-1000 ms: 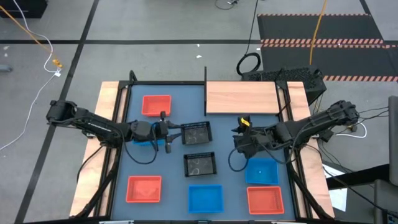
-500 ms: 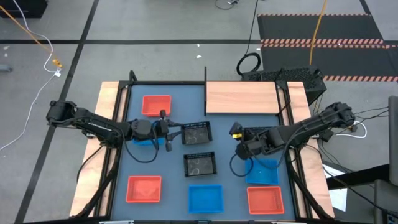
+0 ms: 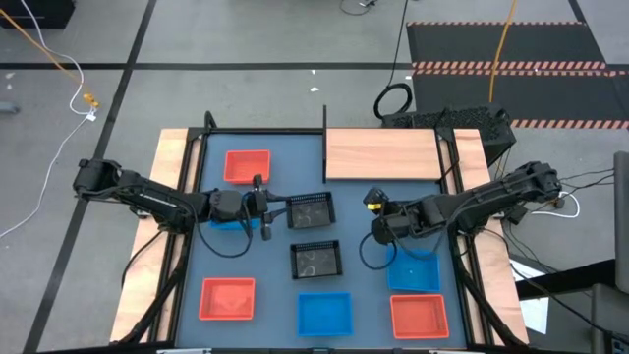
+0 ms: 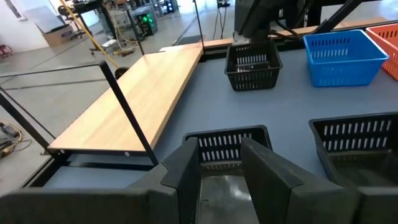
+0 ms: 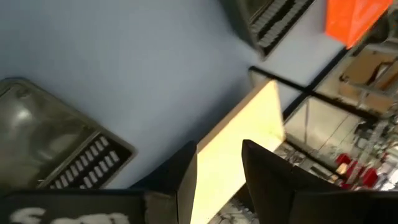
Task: Stack baskets on shelf by color
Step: Put the top right black basket on the shelf
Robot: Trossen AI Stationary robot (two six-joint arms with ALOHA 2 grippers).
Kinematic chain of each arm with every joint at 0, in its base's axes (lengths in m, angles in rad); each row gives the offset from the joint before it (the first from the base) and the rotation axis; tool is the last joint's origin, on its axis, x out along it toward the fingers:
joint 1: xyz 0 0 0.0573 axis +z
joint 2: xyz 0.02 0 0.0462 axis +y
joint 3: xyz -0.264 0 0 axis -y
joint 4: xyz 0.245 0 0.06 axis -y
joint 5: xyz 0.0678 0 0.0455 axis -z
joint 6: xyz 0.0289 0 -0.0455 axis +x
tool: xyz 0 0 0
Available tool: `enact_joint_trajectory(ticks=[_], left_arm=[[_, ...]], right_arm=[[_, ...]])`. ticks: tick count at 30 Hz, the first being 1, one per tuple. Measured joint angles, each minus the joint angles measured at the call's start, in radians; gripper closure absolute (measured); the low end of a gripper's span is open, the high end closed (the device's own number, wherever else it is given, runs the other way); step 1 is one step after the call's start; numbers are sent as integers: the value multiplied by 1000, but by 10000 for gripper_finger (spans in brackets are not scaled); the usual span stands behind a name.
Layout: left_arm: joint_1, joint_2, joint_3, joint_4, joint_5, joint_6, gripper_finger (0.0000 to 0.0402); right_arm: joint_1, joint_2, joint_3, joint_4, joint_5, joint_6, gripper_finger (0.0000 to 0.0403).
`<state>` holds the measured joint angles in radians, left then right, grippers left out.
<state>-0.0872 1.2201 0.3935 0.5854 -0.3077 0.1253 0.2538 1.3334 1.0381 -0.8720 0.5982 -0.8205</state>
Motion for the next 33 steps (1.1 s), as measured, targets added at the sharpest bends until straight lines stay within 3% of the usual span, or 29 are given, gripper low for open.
enact_joint_trajectory(ticks=[12,19,24,29,33], left_arm=[[40,0,0,0,-1,1,275],[66,5,-1,2,-1,-4,275],[67,14,-1,7,-1,-1,275],[67,34,-1,16,-1,-23,275],[68,66,-2,18,-17,-23,275]], right_arm=[[-4,0,-148,-16,-5,153,280],[-2,1,-139,-107,-133,191,280],[0,0,-17,-280,-150,139,280],[-45,0,29,-281,-372,99,280],[-60,0,-12,-284,-373,17,278]])
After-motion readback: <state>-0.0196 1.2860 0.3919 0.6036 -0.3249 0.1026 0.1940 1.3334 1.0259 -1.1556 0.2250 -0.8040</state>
